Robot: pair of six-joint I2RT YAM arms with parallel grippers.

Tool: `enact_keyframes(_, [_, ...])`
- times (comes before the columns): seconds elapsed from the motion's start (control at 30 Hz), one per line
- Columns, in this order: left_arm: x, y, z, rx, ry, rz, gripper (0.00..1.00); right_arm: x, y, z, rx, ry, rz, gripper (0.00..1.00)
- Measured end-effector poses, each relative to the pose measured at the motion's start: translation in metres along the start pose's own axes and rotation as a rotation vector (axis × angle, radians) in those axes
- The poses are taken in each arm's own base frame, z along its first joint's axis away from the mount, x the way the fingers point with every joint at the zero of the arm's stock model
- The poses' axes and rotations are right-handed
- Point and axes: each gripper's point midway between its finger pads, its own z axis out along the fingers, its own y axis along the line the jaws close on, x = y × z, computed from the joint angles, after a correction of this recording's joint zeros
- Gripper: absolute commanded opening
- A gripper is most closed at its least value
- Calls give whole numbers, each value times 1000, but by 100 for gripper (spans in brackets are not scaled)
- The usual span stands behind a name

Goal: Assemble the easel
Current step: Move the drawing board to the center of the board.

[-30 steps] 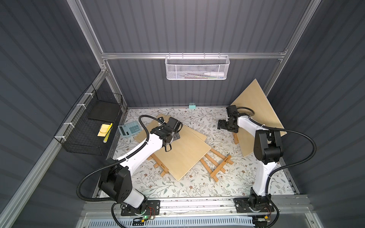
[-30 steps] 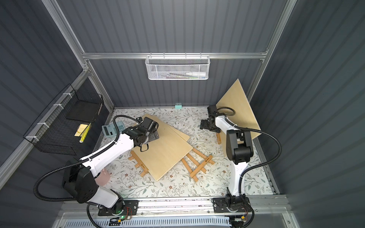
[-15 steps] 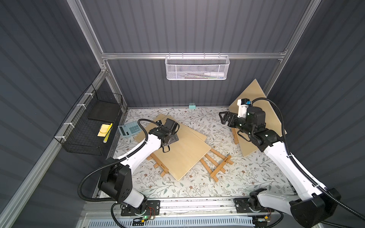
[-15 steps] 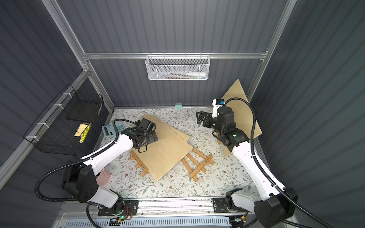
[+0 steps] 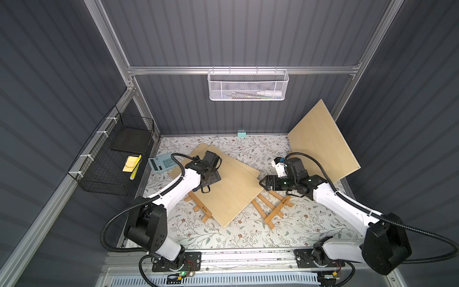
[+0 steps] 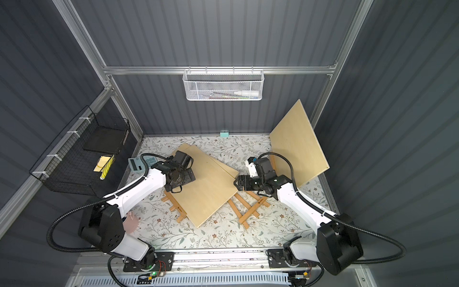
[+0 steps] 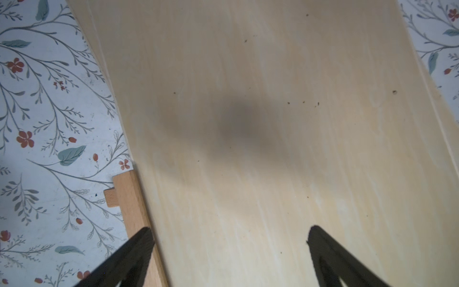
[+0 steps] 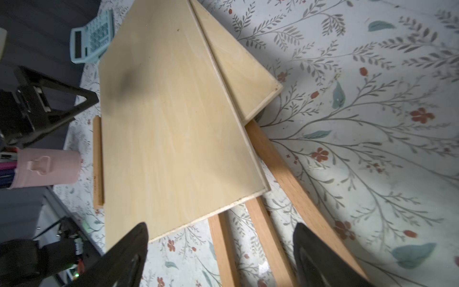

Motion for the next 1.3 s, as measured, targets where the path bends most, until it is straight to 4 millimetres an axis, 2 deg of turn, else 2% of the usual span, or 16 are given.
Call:
enact_keyframes(0.07, [5,-12,0,5,3,51,99,4,-10,0,56,15,8,90])
enact_keyframes(0.1, [9,-26,-1,19,2,102,99,7,-15,1,83,29,13,91])
enact_keyframes(0.2, [21,-78,-14,97,-18,258,99,13,-29,2,156,62,32,94])
enact_keyframes(0.27, [37,-112,-24,154,-24,371,99,12,-37,-1,187,75,58,95])
enact_keyframes(0.37, [68,-154,-37,227,-20,552,99,-5,-55,-14,228,51,131,97])
enact_keyframes(0.43, [91,-170,-39,240,-6,672,99,-19,-67,-22,251,23,172,97])
enact_keyframes(0.5, [114,-177,-36,228,15,783,99,-24,-73,-26,264,21,188,98])
enact_keyframes(0.63, [140,-168,-22,144,57,934,99,-10,-79,-17,288,94,182,98])
enact_keyframes(0.77, [142,-156,-19,102,77,988,99,10,-81,-2,329,187,144,97])
enact_keyframes(0.93, [139,-146,-18,51,79,1018,99,31,-74,23,388,296,31,93])
enact_keyframes(1.03, [135,-138,-15,-6,63,1029,99,35,-74,37,417,333,-9,92])
enact_keyframes(1.13, [136,-130,-7,-56,68,1033,99,35,-80,44,446,346,-19,91])
enact_keyframes(1.3, [134,-105,11,-129,116,960,99,27,-87,54,481,348,-46,86])
